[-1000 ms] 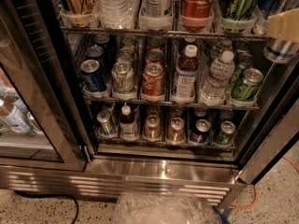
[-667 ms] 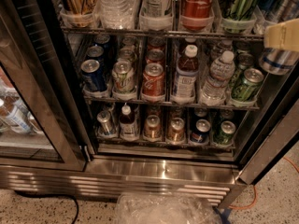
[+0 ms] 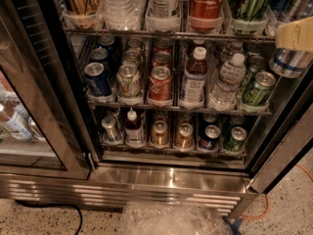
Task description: Pick redbull can from top shelf of fridge
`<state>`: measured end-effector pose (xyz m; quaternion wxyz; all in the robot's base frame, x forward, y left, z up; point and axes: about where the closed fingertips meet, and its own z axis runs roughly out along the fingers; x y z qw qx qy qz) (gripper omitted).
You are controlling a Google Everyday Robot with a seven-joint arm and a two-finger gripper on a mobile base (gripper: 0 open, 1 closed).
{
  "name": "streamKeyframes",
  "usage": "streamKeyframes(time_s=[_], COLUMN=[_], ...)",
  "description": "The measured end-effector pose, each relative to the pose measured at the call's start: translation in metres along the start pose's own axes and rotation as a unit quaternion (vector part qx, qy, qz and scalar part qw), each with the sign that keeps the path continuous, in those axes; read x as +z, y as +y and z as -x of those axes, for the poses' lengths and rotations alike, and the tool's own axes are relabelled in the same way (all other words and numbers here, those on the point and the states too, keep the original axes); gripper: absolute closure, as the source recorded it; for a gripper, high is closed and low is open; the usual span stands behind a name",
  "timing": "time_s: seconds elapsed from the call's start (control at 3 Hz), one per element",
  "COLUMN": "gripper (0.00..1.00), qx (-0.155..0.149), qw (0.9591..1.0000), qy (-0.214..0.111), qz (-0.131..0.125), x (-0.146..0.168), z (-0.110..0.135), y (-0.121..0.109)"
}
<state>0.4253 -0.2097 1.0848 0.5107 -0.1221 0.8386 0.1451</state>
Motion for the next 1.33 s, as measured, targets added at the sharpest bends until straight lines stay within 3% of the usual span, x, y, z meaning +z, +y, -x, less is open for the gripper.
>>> streamKeyframes(time_s=[0.33, 0.67, 1.0, 1.33], gripper=[1.0, 1.0, 1.0, 1.0], qx=[-0.018, -0.042, -0.063, -0.063], qw=[0.9988, 0.9916, 0.9815, 0.9815], qy=[0.015, 0.048, 0.079, 0.079], qz=[0.043, 0.112, 0.162, 0.162], x=[0.014, 0.036, 0.05, 0.05], z=[-0.005, -0.021, -0.038, -0.038], y=[0.024, 0.066, 0.098, 0.098])
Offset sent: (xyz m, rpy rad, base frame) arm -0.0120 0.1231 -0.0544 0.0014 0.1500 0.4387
